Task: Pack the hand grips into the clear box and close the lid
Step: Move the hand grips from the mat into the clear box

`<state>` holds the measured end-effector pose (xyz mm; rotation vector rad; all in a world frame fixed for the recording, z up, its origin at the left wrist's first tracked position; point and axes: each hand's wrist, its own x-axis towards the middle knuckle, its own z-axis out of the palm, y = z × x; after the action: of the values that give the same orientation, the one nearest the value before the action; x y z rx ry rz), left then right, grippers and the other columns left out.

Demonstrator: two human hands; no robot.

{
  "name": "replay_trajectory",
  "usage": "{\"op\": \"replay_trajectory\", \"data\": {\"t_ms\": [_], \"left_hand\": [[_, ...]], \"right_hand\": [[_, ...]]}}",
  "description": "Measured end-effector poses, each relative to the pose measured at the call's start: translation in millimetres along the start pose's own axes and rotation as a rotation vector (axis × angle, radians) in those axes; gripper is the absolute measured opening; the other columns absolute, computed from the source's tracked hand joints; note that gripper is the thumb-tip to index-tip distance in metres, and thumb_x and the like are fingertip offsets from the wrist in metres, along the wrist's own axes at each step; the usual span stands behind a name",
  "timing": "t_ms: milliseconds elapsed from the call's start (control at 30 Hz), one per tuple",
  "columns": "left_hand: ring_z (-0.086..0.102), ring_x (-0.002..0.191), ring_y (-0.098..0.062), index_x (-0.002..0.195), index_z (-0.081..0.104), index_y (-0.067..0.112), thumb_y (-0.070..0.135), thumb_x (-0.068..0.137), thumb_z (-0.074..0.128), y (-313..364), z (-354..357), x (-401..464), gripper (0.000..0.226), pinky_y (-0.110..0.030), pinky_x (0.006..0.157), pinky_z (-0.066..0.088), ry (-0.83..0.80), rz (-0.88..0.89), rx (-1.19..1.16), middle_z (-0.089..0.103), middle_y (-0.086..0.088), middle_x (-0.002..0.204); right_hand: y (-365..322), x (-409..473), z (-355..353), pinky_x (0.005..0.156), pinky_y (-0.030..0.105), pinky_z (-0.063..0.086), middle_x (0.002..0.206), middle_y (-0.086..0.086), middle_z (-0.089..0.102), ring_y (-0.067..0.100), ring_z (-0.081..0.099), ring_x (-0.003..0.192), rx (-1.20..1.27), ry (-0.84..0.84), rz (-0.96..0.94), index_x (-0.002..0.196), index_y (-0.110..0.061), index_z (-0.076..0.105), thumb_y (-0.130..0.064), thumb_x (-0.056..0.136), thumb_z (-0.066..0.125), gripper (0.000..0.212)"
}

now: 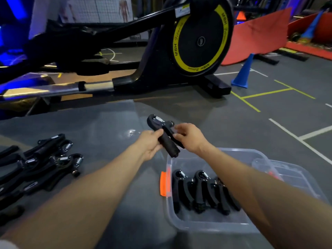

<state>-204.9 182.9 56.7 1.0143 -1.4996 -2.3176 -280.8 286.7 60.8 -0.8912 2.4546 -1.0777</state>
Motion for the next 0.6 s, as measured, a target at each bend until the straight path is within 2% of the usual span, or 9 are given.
{"op": "replay_trajectory", "data": {"t_ms": [67, 133, 233, 300, 367, 433, 500, 533, 600], "left_hand": [[0.057, 0.103, -0.034, 0.077, 0.050, 0.001, 0.003, 0.099, 0.038, -11, 24, 1, 0.024, -0.042, 0.093, 0.044, -0.049, -0.030, 0.084, 0.055, -0.033, 0.120], [0.060, 0.093, -0.032, 0.077, 0.050, 0.001, 0.001, 0.098, 0.037, -26, 46, 9, 0.025, -0.044, 0.100, 0.045, -0.099, -0.054, 0.115, 0.060, -0.030, 0.107], [0.058, 0.076, -0.020, 0.080, 0.052, 0.003, 0.001, 0.099, 0.036, -52, 79, 18, 0.025, -0.043, 0.104, 0.042, -0.194, -0.078, 0.179, 0.059, -0.013, 0.083], [0.057, 0.076, -0.016, 0.081, 0.053, 0.006, 0.005, 0.099, 0.037, -74, 99, 23, 0.025, -0.038, 0.098, 0.045, -0.258, -0.082, 0.288, 0.058, -0.008, 0.082], [0.055, 0.076, -0.018, 0.075, 0.053, 0.012, 0.013, 0.099, 0.041, -99, 115, 32, 0.027, -0.036, 0.091, 0.048, -0.283, -0.044, 0.510, 0.056, -0.007, 0.079], [0.053, 0.077, -0.020, 0.078, 0.056, 0.011, 0.023, 0.097, 0.048, -128, 125, 41, 0.023, -0.032, 0.080, 0.047, -0.268, 0.026, 0.812, 0.055, -0.009, 0.077], [0.061, 0.096, -0.026, 0.109, 0.060, 0.006, 0.022, 0.093, 0.055, -154, 130, 48, 0.023, -0.032, 0.089, 0.046, -0.285, 0.085, 1.035, 0.064, -0.014, 0.102], [0.057, 0.113, -0.027, 0.124, 0.054, 0.005, 0.021, 0.091, 0.058, -165, 130, 51, 0.037, -0.032, 0.100, 0.042, -0.301, 0.116, 1.146, 0.060, -0.014, 0.122], [0.044, 0.131, -0.027, 0.137, 0.043, 0.009, 0.021, 0.088, 0.063, -182, 129, 54, 0.055, -0.031, 0.111, 0.032, -0.331, 0.176, 1.337, 0.044, -0.010, 0.142]], "right_hand": [[24, -6, -15, 0.081, 0.020, 0.042, 0.102, 0.003, 0.067, 0.017, 0.061, 0.099, -0.078, -0.032, 0.068, 0.117, -0.007, 0.064, -0.012, 0.089, 0.061, 0.029], [49, -13, -31, 0.076, 0.022, 0.043, 0.094, 0.005, 0.069, 0.019, 0.062, 0.091, -0.128, -0.045, 0.135, 0.107, -0.010, 0.068, -0.012, 0.087, 0.063, 0.021], [89, -22, -49, 0.069, 0.023, 0.041, 0.075, 0.005, 0.061, 0.018, 0.056, 0.077, -0.179, -0.021, 0.238, 0.082, -0.009, 0.067, -0.012, 0.083, 0.065, 0.004], [118, -29, -57, 0.067, 0.024, 0.040, 0.066, 0.003, 0.054, 0.016, 0.053, 0.074, -0.200, -0.023, 0.310, 0.063, -0.012, 0.055, -0.011, 0.081, 0.065, 0.021], [146, -37, -62, 0.073, 0.027, 0.047, 0.071, 0.005, 0.062, 0.020, 0.060, 0.080, -0.222, -0.021, 0.397, 0.064, -0.012, 0.060, -0.012, 0.081, 0.067, 0.018], [174, -47, -64, 0.080, 0.031, 0.052, 0.083, 0.009, 0.068, 0.026, 0.066, 0.090, -0.271, -0.033, 0.475, 0.083, -0.007, 0.070, -0.015, 0.080, 0.069, 0.009], [200, -56, -62, 0.077, 0.031, 0.053, 0.086, 0.011, 0.068, 0.028, 0.068, 0.092, -0.302, -0.051, 0.559, 0.089, -0.007, 0.069, -0.018, 0.077, 0.069, 0.016], [212, -60, -59, 0.074, 0.030, 0.052, 0.091, 0.012, 0.069, 0.029, 0.069, 0.093, -0.315, -0.053, 0.597, 0.090, -0.009, 0.068, -0.019, 0.076, 0.068, 0.017], [233, -66, -52, 0.072, 0.029, 0.047, 0.101, 0.013, 0.070, 0.030, 0.068, 0.097, -0.331, -0.048, 0.656, 0.093, -0.012, 0.066, -0.019, 0.077, 0.064, 0.017]]}}
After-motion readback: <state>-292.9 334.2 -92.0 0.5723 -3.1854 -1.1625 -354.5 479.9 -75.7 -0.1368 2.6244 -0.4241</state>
